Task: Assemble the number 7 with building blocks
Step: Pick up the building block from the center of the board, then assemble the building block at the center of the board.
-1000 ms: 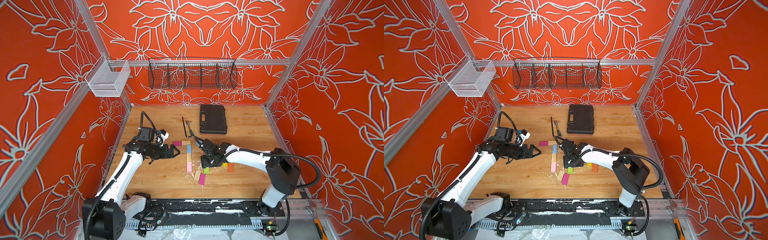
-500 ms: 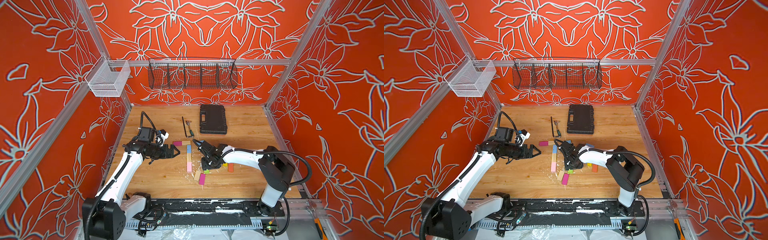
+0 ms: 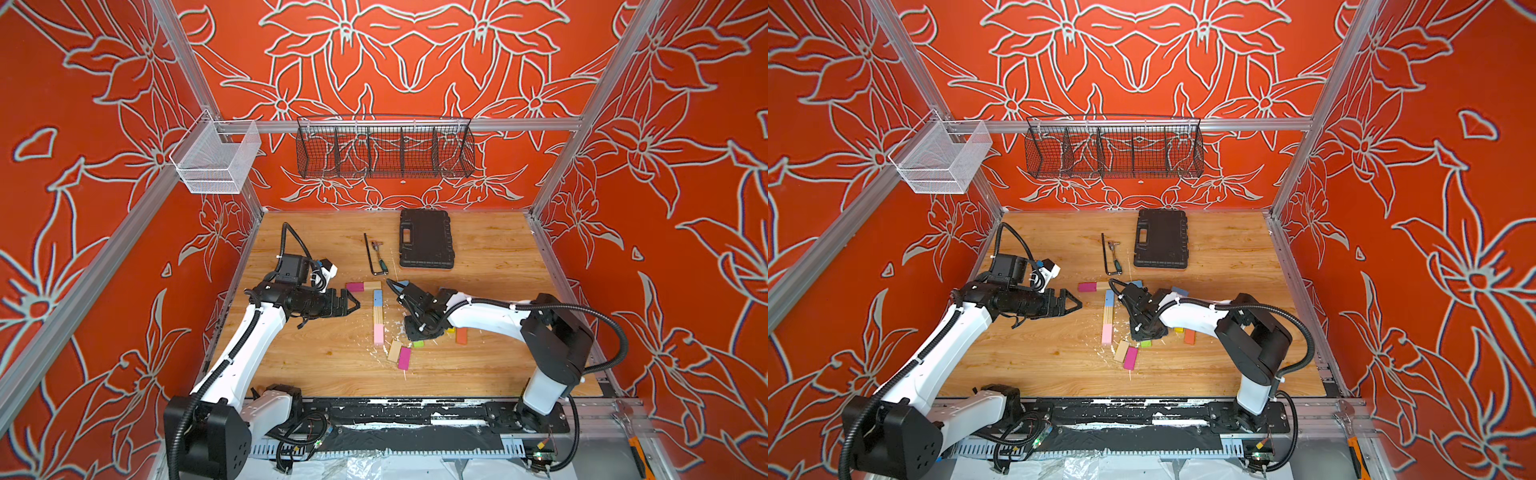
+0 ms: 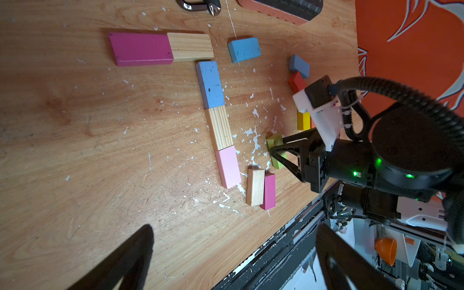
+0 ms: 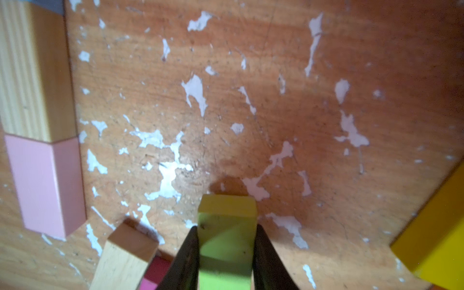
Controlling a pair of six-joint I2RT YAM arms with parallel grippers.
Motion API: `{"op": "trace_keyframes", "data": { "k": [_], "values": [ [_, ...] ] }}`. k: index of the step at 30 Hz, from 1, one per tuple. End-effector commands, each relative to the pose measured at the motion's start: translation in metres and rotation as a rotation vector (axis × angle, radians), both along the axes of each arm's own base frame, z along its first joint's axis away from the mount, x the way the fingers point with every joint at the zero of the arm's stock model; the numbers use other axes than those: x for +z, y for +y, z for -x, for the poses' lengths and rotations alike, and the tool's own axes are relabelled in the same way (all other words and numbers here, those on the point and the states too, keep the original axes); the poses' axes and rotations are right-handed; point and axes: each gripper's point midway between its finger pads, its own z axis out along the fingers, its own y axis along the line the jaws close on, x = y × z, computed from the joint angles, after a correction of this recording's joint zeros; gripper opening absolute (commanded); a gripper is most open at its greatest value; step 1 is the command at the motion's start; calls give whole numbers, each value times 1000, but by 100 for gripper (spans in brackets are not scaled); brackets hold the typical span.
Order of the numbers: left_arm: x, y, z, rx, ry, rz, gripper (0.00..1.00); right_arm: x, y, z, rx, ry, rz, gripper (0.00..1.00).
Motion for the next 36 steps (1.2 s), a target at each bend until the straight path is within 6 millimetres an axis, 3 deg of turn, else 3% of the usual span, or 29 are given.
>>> {"op": "trace_keyframes", "data": {
  "k": [1, 6, 12, 17, 24, 27, 36],
  "values": [
    [11, -3, 3, -22, -32, 10, 98, 15, -11, 7, -55, -25, -12, 31],
    [16, -2, 5, -13, -65, 11, 98, 29, -14, 14, -124, -44, -96, 29],
    [17, 2, 5, 4, -74, -13, 98, 63, -19, 4, -165, -120, -131, 29],
    [21, 11, 2, 45, -112, -59, 98, 93, -20, -17, -237, -141, -237, 29],
    [22, 18, 1, 70, -134, -89, 98, 122, -21, -69, -468, -137, -481, 29],
    [22, 20, -1, 75, -140, -99, 98, 126, -21, -90, -593, -128, -549, 27],
    [20, 23, -3, 81, -150, -121, 98, 101, -13, -133, -961, -37, -692, 27]
  ]
}}
